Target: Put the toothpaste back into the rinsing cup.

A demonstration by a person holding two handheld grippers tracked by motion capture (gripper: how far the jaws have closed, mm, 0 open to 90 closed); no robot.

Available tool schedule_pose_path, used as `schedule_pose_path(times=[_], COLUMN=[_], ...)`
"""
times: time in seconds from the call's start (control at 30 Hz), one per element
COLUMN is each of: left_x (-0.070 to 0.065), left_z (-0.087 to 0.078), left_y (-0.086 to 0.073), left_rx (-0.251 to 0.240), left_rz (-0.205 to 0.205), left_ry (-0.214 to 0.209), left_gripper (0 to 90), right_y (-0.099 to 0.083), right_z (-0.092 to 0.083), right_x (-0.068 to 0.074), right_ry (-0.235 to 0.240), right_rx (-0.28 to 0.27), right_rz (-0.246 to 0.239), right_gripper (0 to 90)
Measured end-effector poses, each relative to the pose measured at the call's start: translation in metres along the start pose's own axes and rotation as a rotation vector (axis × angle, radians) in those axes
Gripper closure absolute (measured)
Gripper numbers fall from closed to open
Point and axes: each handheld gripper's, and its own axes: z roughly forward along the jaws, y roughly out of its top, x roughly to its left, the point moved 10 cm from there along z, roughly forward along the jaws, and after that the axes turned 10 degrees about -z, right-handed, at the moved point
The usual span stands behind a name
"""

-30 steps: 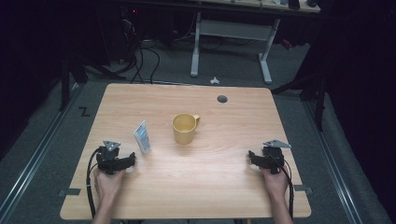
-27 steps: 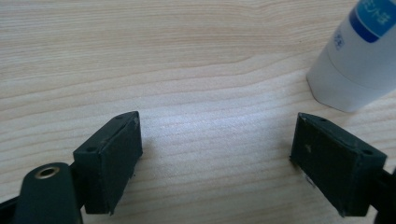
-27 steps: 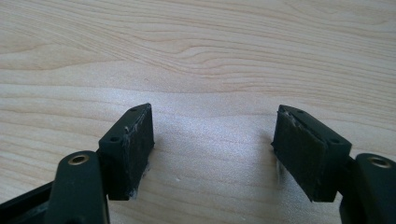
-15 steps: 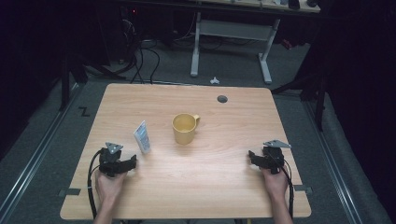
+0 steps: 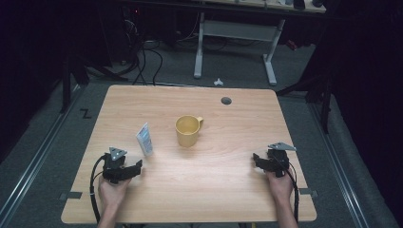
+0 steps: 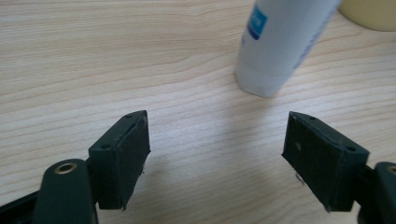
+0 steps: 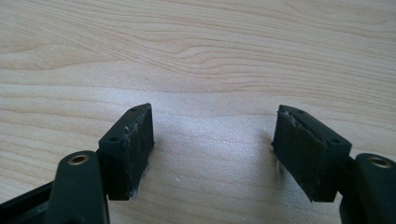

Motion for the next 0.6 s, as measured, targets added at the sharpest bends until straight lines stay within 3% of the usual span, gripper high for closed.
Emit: schedule_pose_path(times=[0.27, 0.6], left_x=[-0.013, -0.026], left_z=[-0.005, -0.008], left_y=[-0.002, 0.006], left_rx=[0.002, -0.025], left_rz=[0.020, 0.026], left_ry=[-0.031, -0.065], left_gripper=[20.9, 22.7], right_y=[0.000, 0.000], right_z=[0.000, 0.000], right_x=[0.000, 0.000], right_ry=[0.000, 0.000], right_rx=[0.000, 0.000], right_rz=[0.000, 0.000], right_gripper=[29.1, 29.1])
